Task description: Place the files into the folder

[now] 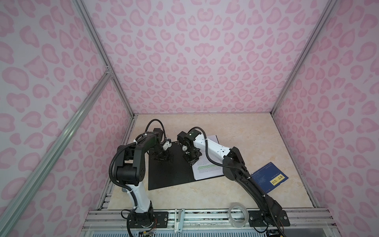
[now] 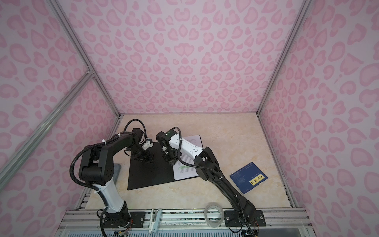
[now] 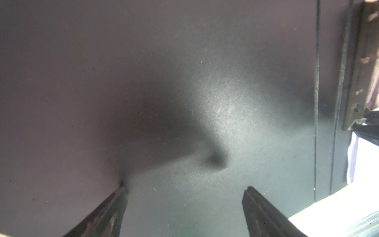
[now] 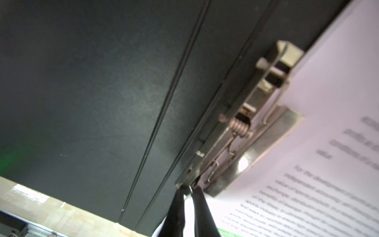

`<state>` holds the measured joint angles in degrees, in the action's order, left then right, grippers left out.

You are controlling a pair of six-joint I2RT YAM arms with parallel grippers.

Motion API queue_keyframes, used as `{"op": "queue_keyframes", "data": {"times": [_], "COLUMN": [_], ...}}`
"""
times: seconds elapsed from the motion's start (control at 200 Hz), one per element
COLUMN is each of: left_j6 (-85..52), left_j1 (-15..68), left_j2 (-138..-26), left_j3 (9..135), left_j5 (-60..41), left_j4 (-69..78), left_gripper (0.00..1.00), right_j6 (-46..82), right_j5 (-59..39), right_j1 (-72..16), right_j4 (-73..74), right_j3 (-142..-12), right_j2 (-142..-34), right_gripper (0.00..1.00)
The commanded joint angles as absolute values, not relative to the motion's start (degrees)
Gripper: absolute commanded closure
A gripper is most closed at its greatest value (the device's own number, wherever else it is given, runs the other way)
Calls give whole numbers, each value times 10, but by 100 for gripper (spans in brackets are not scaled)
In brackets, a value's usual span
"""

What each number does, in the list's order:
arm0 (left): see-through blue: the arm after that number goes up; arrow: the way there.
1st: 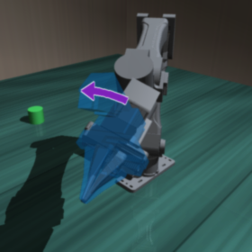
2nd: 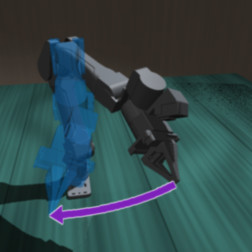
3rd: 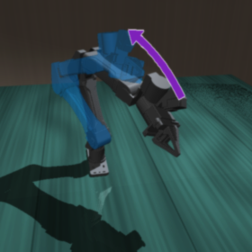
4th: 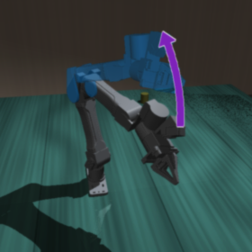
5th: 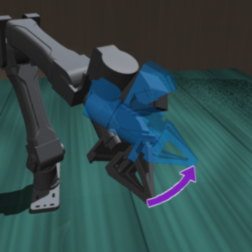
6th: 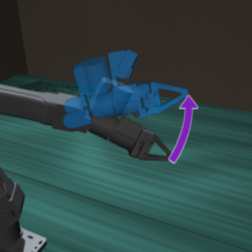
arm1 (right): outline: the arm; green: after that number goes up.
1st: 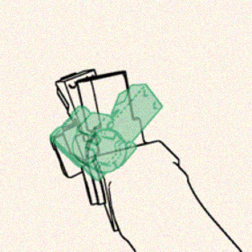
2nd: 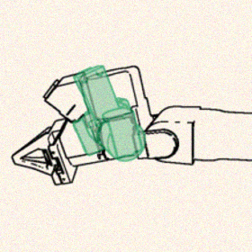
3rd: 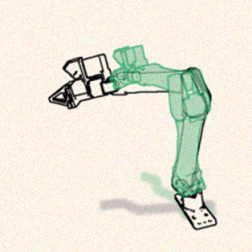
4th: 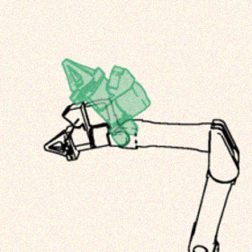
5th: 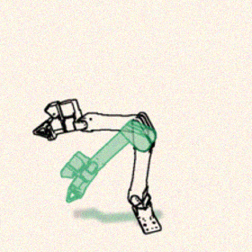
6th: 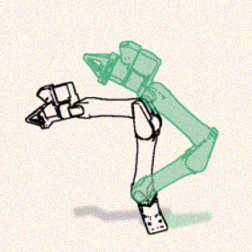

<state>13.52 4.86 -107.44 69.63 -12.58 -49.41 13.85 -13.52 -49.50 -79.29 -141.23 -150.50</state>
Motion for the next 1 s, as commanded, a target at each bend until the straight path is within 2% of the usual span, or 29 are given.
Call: {"op": "queue_keyframes", "data": {"times": [0.0,0.435,0.775,0.9,0.995], "left_j6": [142,150,150,120,97], "left_j1": [47,47,41,25,6], "left_j2": [-1085,-1072,-1030,-1013,-1003], "left_j3": [688,714,786,786,774], "left_j5": [-143,-143,-132,-134,-154], "left_j4": [-484,-508,-552,-553,-533], "left_gripper": [8,8,5,3,2], "right_j6": [142,142,158,172,182], "right_j5": [-101,-108,-106,-88,-57], "right_j1": [-496,-495,-473,-454,-438], "right_j4": [-786,-802,-791,-733,-666], "right_j3": [-1412,-1449,-1470,-1432,-1355], "right_j2": [-1517,-1500,-1449,-1399,-1337], "right_gripper": [87,82,78,77,75]}}
